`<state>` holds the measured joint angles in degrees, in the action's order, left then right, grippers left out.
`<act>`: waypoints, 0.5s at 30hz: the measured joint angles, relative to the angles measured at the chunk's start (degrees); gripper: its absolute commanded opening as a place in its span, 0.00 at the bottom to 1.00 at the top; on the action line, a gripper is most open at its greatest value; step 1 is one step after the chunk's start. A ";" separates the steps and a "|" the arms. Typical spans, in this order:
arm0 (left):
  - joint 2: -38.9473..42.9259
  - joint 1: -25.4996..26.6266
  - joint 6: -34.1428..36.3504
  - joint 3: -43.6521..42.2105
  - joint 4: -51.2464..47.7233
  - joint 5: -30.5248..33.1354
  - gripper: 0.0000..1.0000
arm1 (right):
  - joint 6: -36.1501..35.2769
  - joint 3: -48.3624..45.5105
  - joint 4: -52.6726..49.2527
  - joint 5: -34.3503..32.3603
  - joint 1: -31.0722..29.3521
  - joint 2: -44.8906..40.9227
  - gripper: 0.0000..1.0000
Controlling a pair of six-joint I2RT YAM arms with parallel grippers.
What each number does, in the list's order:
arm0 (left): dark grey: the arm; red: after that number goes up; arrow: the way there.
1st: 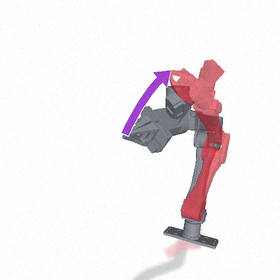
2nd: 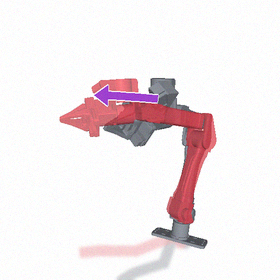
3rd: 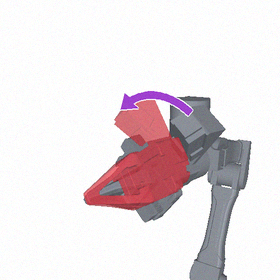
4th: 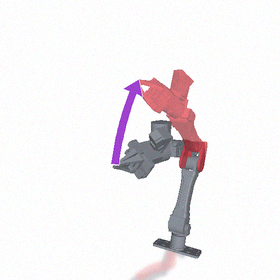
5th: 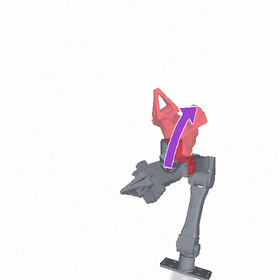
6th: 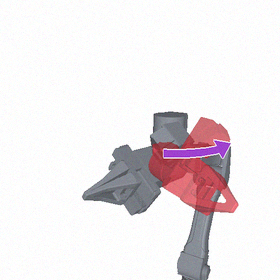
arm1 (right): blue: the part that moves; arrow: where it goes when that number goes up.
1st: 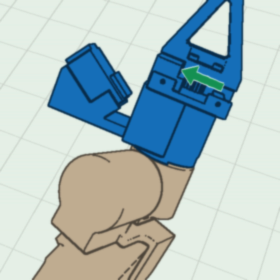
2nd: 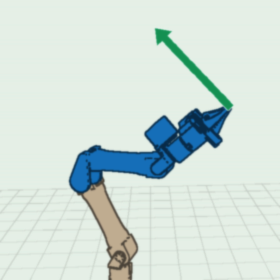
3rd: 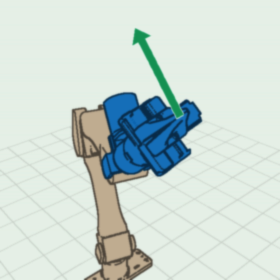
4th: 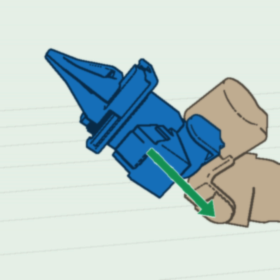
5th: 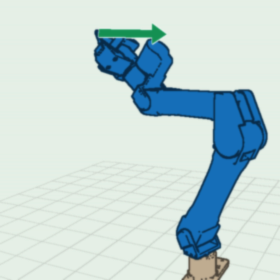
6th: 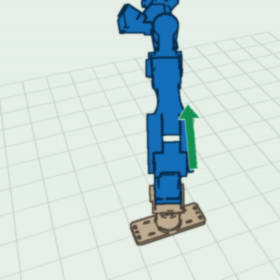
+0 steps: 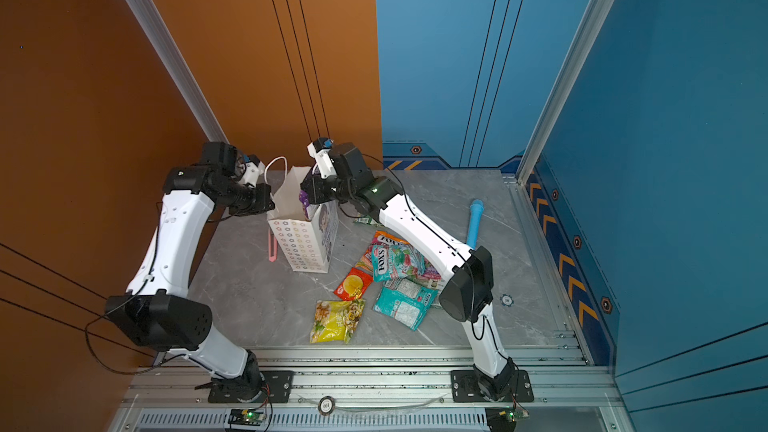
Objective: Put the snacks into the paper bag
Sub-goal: 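Open the right gripper to drop the purple packet into the bag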
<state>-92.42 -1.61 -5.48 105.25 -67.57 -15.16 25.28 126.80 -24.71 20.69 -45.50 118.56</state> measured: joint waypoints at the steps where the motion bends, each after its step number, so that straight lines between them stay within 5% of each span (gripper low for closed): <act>1: 0.00 0.00 0.00 0.00 0.00 -0.07 0.00 | 0.00 0.00 -0.15 0.00 0.00 0.00 0.00; 4: 0.00 0.00 0.00 0.00 0.00 -0.11 0.00 | -0.02 0.15 -0.74 0.04 -0.09 0.00 0.03; 9: 0.00 0.00 -0.02 0.00 0.00 -0.15 0.00 | -0.57 4.98 -3.26 0.35 -0.46 1.51 0.47; 15: -0.02 0.00 -0.02 0.00 -0.02 -0.57 0.00 | -0.46 7.74 -3.23 0.68 -0.63 1.75 0.54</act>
<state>-92.44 -1.61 -5.50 105.25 -67.59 -15.73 24.82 134.54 -27.94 21.37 -46.13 120.31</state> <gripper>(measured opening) 0.046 0.536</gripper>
